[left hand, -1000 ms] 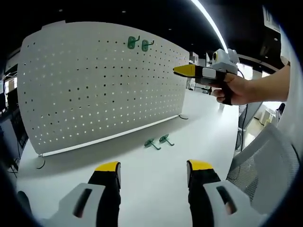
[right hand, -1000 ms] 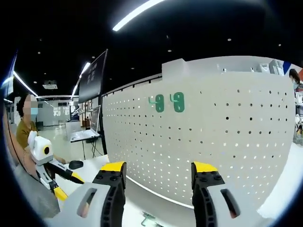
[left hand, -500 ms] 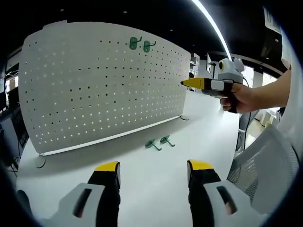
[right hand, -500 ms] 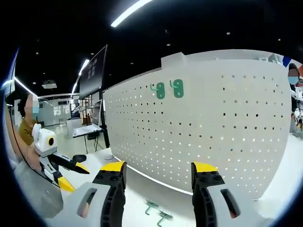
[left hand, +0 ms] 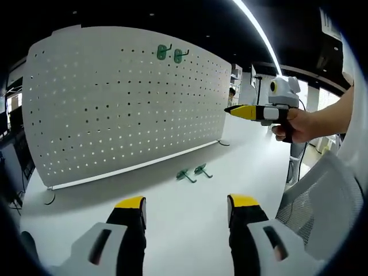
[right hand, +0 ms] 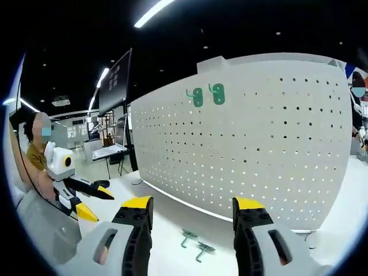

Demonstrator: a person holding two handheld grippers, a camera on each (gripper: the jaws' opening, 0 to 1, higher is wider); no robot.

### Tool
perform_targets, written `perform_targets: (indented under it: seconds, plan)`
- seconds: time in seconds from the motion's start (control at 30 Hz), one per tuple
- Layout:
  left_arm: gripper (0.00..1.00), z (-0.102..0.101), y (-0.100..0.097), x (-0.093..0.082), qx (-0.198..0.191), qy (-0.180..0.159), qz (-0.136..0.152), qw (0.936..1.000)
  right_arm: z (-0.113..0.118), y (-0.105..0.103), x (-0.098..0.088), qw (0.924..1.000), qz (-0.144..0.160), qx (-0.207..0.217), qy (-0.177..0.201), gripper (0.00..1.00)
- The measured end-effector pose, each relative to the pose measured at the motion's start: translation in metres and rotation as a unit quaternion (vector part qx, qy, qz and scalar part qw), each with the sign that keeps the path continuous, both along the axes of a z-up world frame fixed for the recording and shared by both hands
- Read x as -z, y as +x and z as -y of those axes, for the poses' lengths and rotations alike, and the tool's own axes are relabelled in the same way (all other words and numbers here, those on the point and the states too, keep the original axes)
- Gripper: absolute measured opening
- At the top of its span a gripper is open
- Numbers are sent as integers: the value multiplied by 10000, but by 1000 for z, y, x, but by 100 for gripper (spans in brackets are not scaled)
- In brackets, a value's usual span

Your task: Insert the hook assembly into the mounting plate slot until the hook locks in place.

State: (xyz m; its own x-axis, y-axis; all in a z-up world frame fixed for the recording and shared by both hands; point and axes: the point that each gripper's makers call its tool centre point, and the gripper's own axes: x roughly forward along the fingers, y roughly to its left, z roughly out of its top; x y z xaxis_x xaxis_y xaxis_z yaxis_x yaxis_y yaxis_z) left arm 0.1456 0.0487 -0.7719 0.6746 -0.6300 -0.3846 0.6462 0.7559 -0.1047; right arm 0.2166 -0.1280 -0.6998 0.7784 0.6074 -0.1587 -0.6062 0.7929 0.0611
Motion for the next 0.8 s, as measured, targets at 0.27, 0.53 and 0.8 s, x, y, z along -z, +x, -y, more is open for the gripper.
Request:
perform_targets:
  seconds: [0.27,0.53,0.8]
  plan:
    - [59,1,0,0,14,3,-5,10000,4,-8,9,9999,-119,-24,-44,54]
    - [59,1,0,0,15,2,-12,10000,6,-19,20,9996,-256,-56,-101,54]
    - [59,1,0,1,19,-7,-21,10000,12,-26,28,9992,-367,-51,-133,54]
